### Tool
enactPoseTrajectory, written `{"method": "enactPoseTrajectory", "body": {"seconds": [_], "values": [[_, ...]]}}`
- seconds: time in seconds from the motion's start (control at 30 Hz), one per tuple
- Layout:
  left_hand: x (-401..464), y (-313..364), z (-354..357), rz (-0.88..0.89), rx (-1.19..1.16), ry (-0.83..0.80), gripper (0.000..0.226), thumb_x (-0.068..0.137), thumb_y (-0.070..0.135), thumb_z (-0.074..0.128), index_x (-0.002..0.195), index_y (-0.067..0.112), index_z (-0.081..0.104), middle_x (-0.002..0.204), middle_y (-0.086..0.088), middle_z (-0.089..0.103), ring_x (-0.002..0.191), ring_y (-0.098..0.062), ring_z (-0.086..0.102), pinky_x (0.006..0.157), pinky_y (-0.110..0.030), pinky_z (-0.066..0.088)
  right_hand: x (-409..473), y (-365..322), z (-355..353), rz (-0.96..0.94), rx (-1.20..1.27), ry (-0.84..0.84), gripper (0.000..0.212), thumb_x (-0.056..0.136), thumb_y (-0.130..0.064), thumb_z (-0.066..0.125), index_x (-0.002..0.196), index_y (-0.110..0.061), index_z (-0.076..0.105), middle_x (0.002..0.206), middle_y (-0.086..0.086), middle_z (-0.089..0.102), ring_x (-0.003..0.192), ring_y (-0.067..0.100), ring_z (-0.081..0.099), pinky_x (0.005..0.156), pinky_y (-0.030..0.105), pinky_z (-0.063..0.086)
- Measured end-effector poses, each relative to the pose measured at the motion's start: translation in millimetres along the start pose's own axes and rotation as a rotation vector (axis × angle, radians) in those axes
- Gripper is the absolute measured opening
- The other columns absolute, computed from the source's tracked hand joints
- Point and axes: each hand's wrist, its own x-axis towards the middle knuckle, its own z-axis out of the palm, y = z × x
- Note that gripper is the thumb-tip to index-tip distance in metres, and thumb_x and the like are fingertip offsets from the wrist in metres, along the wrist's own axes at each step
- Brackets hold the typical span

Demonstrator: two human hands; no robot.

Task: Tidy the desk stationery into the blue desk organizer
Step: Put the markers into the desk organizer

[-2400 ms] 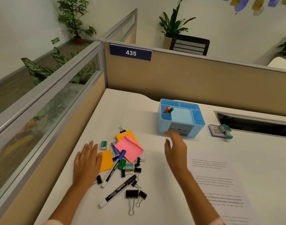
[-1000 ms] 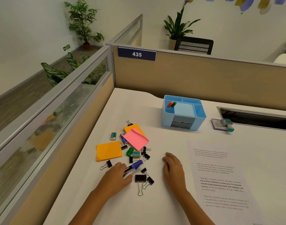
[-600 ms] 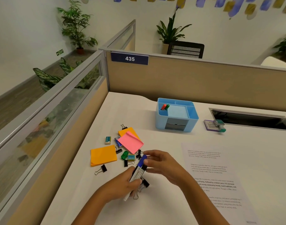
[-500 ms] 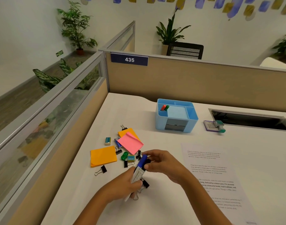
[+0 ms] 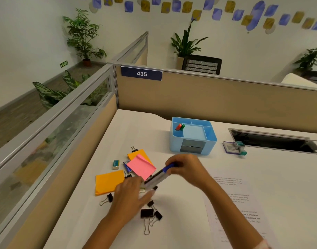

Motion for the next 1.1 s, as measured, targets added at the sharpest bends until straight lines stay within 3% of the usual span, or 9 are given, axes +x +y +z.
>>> {"method": "enactPoseTrajectory", "body": {"seconds": [0.1,0.27,0.33,0.47,0.6,0.7,0.8,0.93,1.1], "values": [[9,-34,-4,-0.112,-0.031,0.170,0.056,0.089,0.060,0.031,0.108,0.014,0.058,0.109,-0.005,0.063,0.112,-0.027,0.054,0.086,-0.041,0.044,15,1,-36,-0.037,-0.121,0.237,0.017,0.081,-0.015,0.070,0.098,-0.016,0.071,0.098,-0.001,0.068,0.090,0.010,0.059,0.081,0.014,0.045],[13,-89,-4,-0.359,0.033,0.174,0.044,0.095,0.033,0.043,0.125,0.002,0.052,0.137,-0.019,0.050,0.137,-0.037,0.029,0.102,-0.056,0.033,44,0,-82,-0.158,-0.288,0.543,0.010,0.083,-0.006,0.067,0.091,-0.006,0.072,0.093,0.010,0.073,0.082,0.025,0.066,0.073,0.013,0.040],[8,-99,-3,-0.370,0.050,0.157,0.056,0.090,0.038,0.032,0.128,0.000,0.050,0.139,-0.020,0.046,0.137,-0.038,0.029,0.103,-0.056,0.032,57,2,-93,-0.195,-0.392,0.508,0.010,0.086,-0.005,0.063,0.092,-0.003,0.071,0.095,0.014,0.072,0.083,0.028,0.066,0.070,0.020,0.046],[-1,-105,4,-0.330,0.102,0.135,0.074,0.085,0.048,0.014,0.132,0.001,0.047,0.144,-0.018,0.041,0.136,-0.037,0.032,0.104,-0.054,0.031,87,10,-99,-0.130,-0.542,0.291,0.016,0.089,-0.010,0.060,0.103,-0.005,0.068,0.108,0.012,0.069,0.095,0.026,0.064,0.084,0.028,0.048],[1,-104,6,-0.356,0.104,0.107,0.068,0.087,0.045,0.016,0.139,0.008,0.038,0.151,-0.009,0.030,0.141,-0.027,0.023,0.110,-0.048,0.023,115,19,-85,0.032,-0.608,0.054,0.023,0.092,-0.012,0.057,0.113,-0.010,0.065,0.117,0.008,0.065,0.104,0.023,0.061,0.091,0.027,0.048],[2,-102,4,-0.362,0.091,0.129,0.080,0.081,0.052,0.004,0.140,0.010,0.038,0.152,-0.006,0.028,0.142,-0.024,0.022,0.111,-0.044,0.020,131,31,-69,0.031,-0.579,0.039,0.024,0.089,-0.007,0.059,0.113,-0.010,0.065,0.115,0.008,0.065,0.104,0.024,0.061,0.093,0.033,0.049],[2,-102,4,-0.370,0.082,0.113,0.071,0.085,0.048,0.010,0.141,0.011,0.035,0.153,-0.004,0.025,0.143,-0.022,0.020,0.112,-0.043,0.018,138,42,-55,0.117,-0.560,0.004,0.027,0.087,-0.012,0.063,0.115,-0.011,0.063,0.115,0.007,0.064,0.104,0.024,0.060,0.095,0.034,0.049],[3,-103,5,-0.370,0.079,0.095,0.070,0.086,0.048,0.012,0.142,0.011,0.034,0.153,-0.005,0.026,0.142,-0.022,0.021,0.112,-0.044,0.018,135,62,-43,0.049,-0.445,0.113,0.024,0.090,-0.007,0.048,0.105,-0.006,0.068,0.111,0.016,0.064,0.106,0.033,0.056,0.091,0.040,0.046],[1,-104,4,-0.334,0.100,0.099,0.083,0.086,0.058,0.002,0.136,0.006,0.043,0.148,-0.012,0.036,0.138,-0.029,0.031,0.108,-0.050,0.026,141,64,-40,0.144,-0.490,0.075,0.025,0.090,-0.017,0.060,0.115,-0.017,0.063,0.118,0.006,0.062,0.105,0.024,0.058,0.095,0.033,0.049]]}}
